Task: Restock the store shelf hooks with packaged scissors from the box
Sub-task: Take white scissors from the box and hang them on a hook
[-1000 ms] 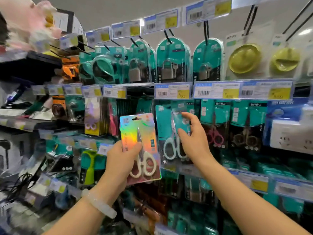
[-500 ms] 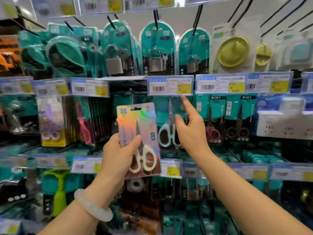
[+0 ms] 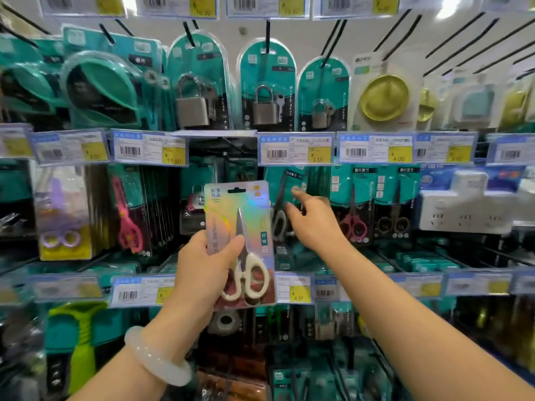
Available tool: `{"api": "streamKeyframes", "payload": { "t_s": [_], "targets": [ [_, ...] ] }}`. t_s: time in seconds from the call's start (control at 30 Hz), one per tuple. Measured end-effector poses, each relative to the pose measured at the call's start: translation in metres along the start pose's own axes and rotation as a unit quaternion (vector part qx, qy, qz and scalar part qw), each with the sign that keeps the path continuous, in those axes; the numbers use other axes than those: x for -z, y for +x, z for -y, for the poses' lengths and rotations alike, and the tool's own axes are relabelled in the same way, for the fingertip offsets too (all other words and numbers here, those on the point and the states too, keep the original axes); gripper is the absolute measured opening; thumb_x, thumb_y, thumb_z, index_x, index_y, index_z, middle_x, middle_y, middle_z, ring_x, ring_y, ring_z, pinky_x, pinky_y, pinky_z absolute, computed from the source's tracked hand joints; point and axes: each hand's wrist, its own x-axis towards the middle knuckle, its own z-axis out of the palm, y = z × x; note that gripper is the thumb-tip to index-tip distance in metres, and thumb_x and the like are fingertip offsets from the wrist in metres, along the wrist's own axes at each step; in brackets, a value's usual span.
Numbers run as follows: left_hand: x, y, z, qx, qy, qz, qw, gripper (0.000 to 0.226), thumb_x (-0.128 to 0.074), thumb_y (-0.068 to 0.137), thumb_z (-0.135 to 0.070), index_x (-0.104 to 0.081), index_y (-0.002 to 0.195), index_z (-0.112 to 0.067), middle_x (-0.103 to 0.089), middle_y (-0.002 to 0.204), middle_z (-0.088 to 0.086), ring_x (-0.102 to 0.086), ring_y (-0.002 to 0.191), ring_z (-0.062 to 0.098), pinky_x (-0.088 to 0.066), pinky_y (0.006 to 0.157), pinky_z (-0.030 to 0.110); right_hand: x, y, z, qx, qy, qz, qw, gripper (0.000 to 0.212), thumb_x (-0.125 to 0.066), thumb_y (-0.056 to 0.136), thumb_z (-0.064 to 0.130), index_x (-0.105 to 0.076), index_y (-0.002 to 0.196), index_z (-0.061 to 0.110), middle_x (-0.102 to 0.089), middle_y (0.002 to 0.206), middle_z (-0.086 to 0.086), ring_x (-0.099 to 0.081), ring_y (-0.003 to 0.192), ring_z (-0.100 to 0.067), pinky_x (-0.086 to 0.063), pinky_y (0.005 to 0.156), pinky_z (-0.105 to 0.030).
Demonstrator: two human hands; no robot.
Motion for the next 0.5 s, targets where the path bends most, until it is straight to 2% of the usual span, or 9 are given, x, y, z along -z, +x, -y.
{"api": "streamKeyframes", "payload": {
  "t_s": [0.07, 0.1, 0.17, 0.23, 0.3, 0.37, 0.4, 0.43, 0.5],
  "targets": [
    [-0.003, 0.001, 0.001, -0.005, -0.001, 0.002, 1.000, 0.008, -0.065, 0.086, -0.013, -0.061, 0.083, -0.019, -0.069, 0.087, 0.004, -0.065, 0.082, 0.023, -0.052, 0.083, 0.044, -0.001, -0.021, 0.002, 0.040, 0.070, -0.038, 0.996, 0.035, -0.045, 0.097, 0.027, -0.053, 0.128, 0.011, -0.057, 0.122, -0.012, -0.053, 0.092, -0.013, -0.036, 0.082, -0.015],
    [-0.005, 0.002, 0.003, -0.010, 0.002, 0.002, 1.000, 0.006, -0.065, 0.085, -0.013, -0.062, 0.083, -0.017, -0.068, 0.087, 0.006, -0.064, 0.080, 0.022, -0.052, 0.081, 0.043, -0.001, -0.033, 0.004, 0.045, 0.137, -0.031, 0.989, 0.031, -0.047, 0.096, 0.027, -0.054, 0.124, 0.015, -0.062, 0.112, -0.007, -0.058, 0.094, -0.014, -0.042, 0.085, -0.020],
    [-0.012, 0.003, 0.005, -0.025, 0.007, -0.001, 1.000, 0.005, -0.067, 0.083, -0.011, -0.063, 0.085, -0.011, -0.069, 0.086, 0.010, -0.062, 0.076, 0.023, -0.052, 0.074, 0.038, -0.005, -0.054, 0.006, 0.051, 0.236, 0.016, 0.970, 0.031, -0.054, 0.092, 0.029, -0.045, 0.121, 0.029, -0.063, 0.100, 0.000, -0.065, 0.086, -0.016, -0.054, 0.081, -0.033],
    [-0.020, 0.002, 0.006, -0.041, 0.009, 0.007, 0.999, 0.008, -0.069, 0.081, -0.009, -0.063, 0.088, -0.008, -0.069, 0.084, 0.010, -0.061, 0.073, 0.021, -0.050, 0.067, 0.031, -0.011, -0.062, 0.002, 0.077, 0.231, 0.025, 0.970, 0.036, -0.062, 0.087, 0.024, -0.040, 0.113, 0.037, -0.061, 0.101, -0.002, -0.066, 0.078, -0.021, -0.057, 0.071, -0.037],
    [-0.029, 0.002, 0.005, -0.059, 0.017, 0.015, 0.998, 0.017, -0.067, 0.082, -0.008, -0.059, 0.096, -0.012, -0.067, 0.082, 0.006, -0.061, 0.068, 0.015, -0.048, 0.062, 0.022, -0.012, -0.058, -0.004, 0.086, 0.230, -0.005, 0.969, 0.036, -0.064, 0.086, 0.017, -0.043, 0.106, 0.037, -0.058, 0.099, -0.006, -0.058, 0.064, -0.023, -0.052, 0.061, -0.034],
    [-0.037, 0.003, 0.003, -0.077, 0.024, 0.022, 0.997, 0.038, -0.063, 0.085, -0.006, -0.044, 0.113, -0.026, -0.063, 0.079, 0.000, -0.057, 0.061, 0.007, -0.042, 0.050, 0.014, -0.007, -0.049, -0.010, 0.068, 0.260, -0.021, 0.963, 0.033, -0.063, 0.086, 0.008, -0.047, 0.103, 0.032, -0.053, 0.085, -0.012, -0.041, 0.056, -0.019, -0.040, 0.054, -0.026],
    [-0.040, 0.004, 0.001, -0.088, 0.025, 0.030, 0.995, 0.049, -0.061, 0.086, -0.005, -0.035, 0.118, -0.033, -0.060, 0.078, -0.001, -0.055, 0.060, 0.006, -0.039, 0.047, 0.011, -0.003, -0.045, -0.011, 0.063, 0.271, -0.023, 0.960, 0.033, -0.062, 0.086, 0.005, -0.049, 0.102, 0.030, -0.053, 0.081, -0.012, -0.041, 0.056, -0.017, -0.039, 0.053, -0.024],
    [-0.044, 0.005, -0.001, -0.101, 0.028, 0.039, 0.994, 0.055, -0.059, 0.087, -0.003, -0.031, 0.121, -0.036, -0.059, 0.082, -0.001, -0.056, 0.063, 0.007, -0.039, 0.049, 0.009, 0.000, -0.041, -0.012, 0.064, 0.275, -0.023, 0.959, 0.033, -0.062, 0.086, 0.004, -0.050, 0.103, 0.030, -0.057, 0.084, -0.009, -0.046, 0.058, -0.016, -0.043, 0.055, -0.022],
    [-0.052, 0.010, -0.006, -0.126, 0.042, 0.053, 0.990, 0.051, -0.056, 0.086, 0.001, -0.040, 0.125, -0.028, -0.058, 0.101, -0.003, -0.059, 0.088, 0.012, -0.043, 0.066, 0.010, 0.005, -0.032, -0.014, 0.072, 0.268, -0.028, 0.960, 0.037, -0.062, 0.086, 0.004, -0.051, 0.105, 0.033, -0.064, 0.105, -0.006, -0.062, 0.085, -0.019, -0.053, 0.073, -0.027]
  ]
}}
